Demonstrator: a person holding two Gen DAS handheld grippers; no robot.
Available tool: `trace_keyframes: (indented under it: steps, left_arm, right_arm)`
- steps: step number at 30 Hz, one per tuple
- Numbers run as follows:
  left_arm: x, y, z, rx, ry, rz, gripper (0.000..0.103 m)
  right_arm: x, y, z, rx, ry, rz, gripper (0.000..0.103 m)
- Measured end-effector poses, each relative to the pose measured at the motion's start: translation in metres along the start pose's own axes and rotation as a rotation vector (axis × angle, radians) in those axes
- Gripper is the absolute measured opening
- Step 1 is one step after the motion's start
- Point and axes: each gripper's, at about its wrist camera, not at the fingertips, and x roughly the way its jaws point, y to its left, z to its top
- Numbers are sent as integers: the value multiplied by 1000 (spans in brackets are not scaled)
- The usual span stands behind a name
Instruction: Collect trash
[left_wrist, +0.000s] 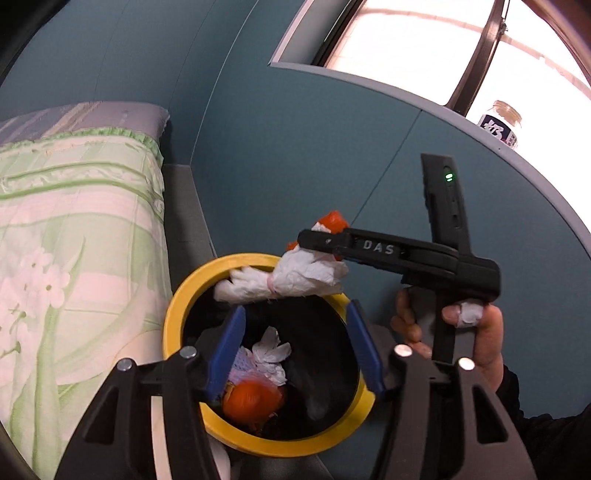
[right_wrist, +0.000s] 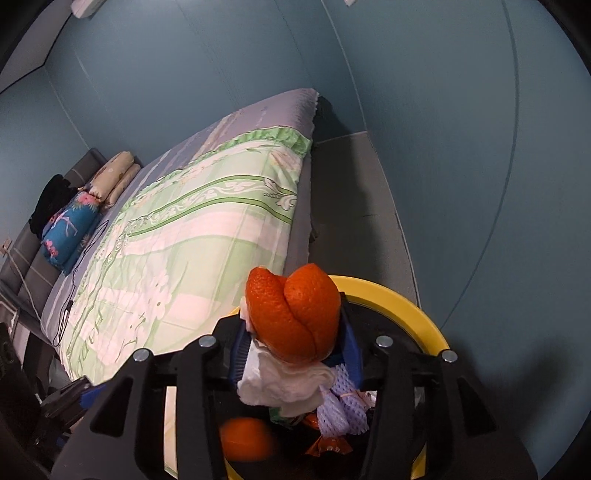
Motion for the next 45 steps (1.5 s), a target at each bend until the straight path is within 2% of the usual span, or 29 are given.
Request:
trace_keyframes:
  steps: [2,5,7,11,14,17,21,24,27,32,34,40,42,45]
  left_arm:
    - [-7,0,-1,1,-17,6,64]
    - [-18,5,-1,-18,-37,4,66]
    - [-26,6,1,-21,-53,11,70]
    - [-52,12,4,-27,-110,38,76]
    - [-71,18,6,-29,-153,78,81]
    - [-95,24,6,-20,-204,126,86]
    - [-132,37,4,-24,-284,222,91]
    - [-159,48,1,-51,-329,287,95]
    - [-181,55,-3,-59,-371,354,95]
    - [-218,67,-14,-91,-453,488,95]
    - [-232,71,-18,-99,-483,557,95]
    - [-269,77,-33,-103,-547,744,95]
    - [-275,80,-38,-122,-542,773,95]
    - [-289,82,-52,-169,-574,826,95]
  right_arm:
    - [0,-3,0,18,3,-3,49]
    - [-2,-4,1,24,-4,-11,52]
    - [-7,-3,2,31,-15,-7,62]
    - [-18,2,4,22,-43,-23,62]
    - [-26,9,5,13,-66,-35,62]
    - [-32,18,5,-3,-99,-47,73]
    - [-38,40,8,-25,-149,-55,89]
    - [-37,62,8,-46,-158,-99,90]
    - [-38,88,4,-101,-203,-80,94]
    - [-41,140,-9,-176,-238,38,95]
    - [-43,158,-13,-190,-245,57,95]
    - [-59,214,-39,-261,-350,39,95]
    - [-66,228,-50,-282,-394,24,95]
    - [-73,243,-63,-308,-430,-9,95]
